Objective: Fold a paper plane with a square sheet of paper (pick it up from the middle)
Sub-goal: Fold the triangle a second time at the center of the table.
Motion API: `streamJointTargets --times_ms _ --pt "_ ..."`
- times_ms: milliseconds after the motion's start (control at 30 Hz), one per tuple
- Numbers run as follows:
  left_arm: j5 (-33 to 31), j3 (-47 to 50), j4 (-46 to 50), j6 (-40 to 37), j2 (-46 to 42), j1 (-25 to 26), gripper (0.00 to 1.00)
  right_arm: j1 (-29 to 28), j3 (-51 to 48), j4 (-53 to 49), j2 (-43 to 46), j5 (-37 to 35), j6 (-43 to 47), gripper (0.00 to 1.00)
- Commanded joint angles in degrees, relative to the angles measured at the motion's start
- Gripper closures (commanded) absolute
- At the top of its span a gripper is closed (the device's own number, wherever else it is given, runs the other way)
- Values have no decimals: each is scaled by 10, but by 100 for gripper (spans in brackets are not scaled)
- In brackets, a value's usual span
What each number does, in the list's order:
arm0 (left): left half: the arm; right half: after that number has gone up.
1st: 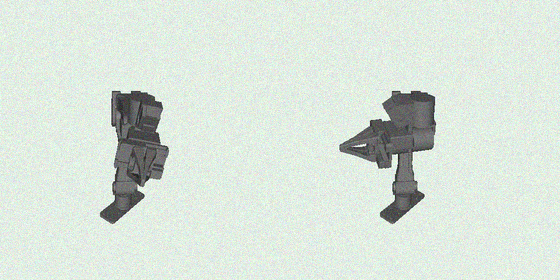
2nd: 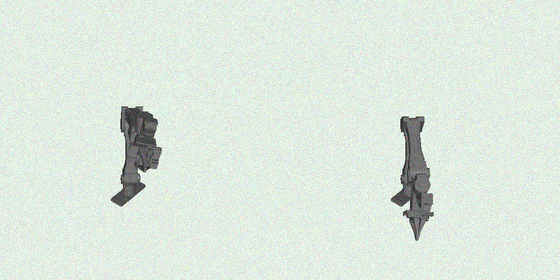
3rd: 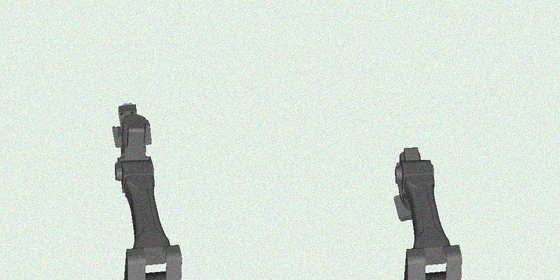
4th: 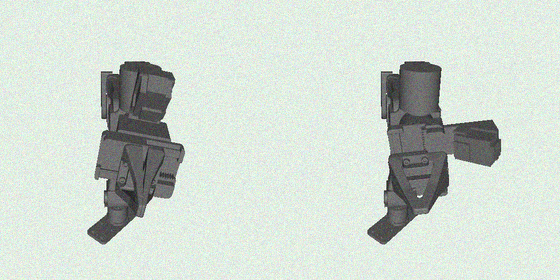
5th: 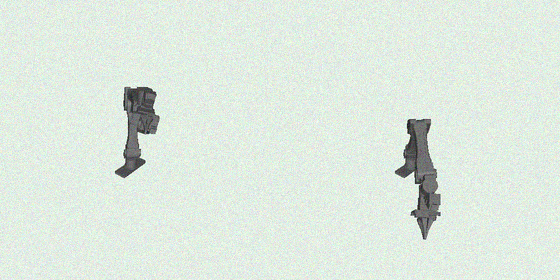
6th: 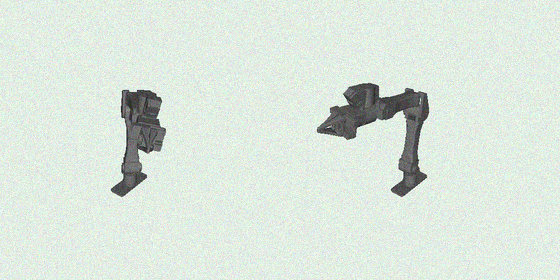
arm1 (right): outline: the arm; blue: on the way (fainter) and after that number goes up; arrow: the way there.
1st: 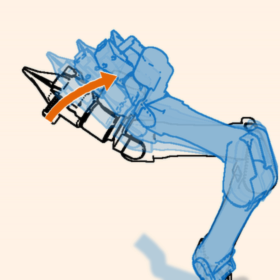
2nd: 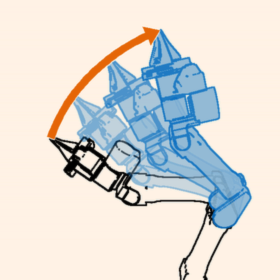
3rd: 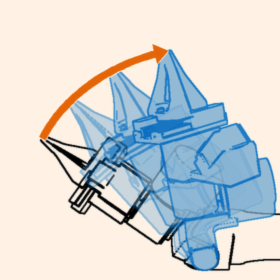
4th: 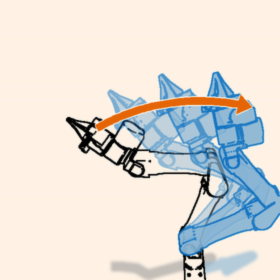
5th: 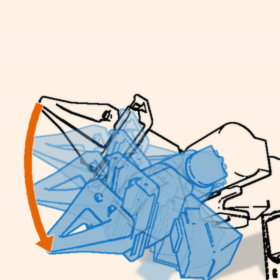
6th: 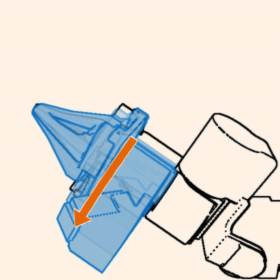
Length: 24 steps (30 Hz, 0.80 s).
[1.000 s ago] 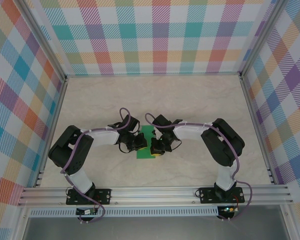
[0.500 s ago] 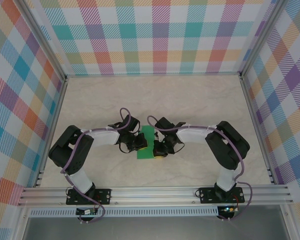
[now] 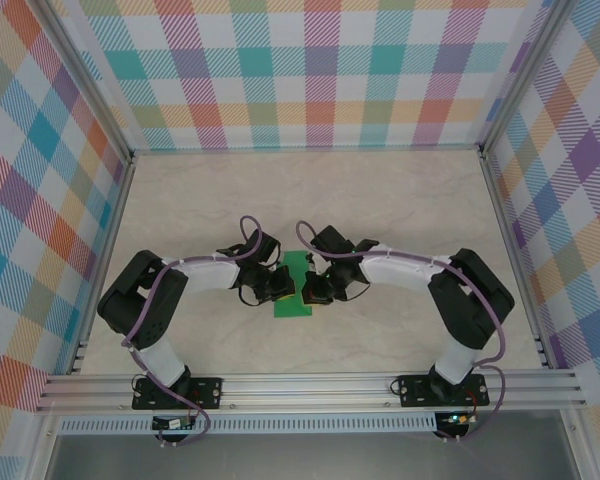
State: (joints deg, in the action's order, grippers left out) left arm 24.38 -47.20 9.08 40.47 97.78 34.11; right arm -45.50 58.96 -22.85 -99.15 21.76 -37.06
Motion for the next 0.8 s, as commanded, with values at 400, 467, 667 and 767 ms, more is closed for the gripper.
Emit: streamJointTargets --times_ms 400,467,667,767 --pt "-41 -6 42 -1 9 3 90 -2 -6 -26 -72 -23 30 98" --pt "-28 -9 26 -7 -5 3 90 -2 -14 -29 -76 -25 34 98" --pt "29 18 -47 10 -55 3 89 -2 -15 -32 -85 -25 34 98" --pt "40 41 -65 18 -58 3 89 -2 -9 -31 -87 -25 34 98"
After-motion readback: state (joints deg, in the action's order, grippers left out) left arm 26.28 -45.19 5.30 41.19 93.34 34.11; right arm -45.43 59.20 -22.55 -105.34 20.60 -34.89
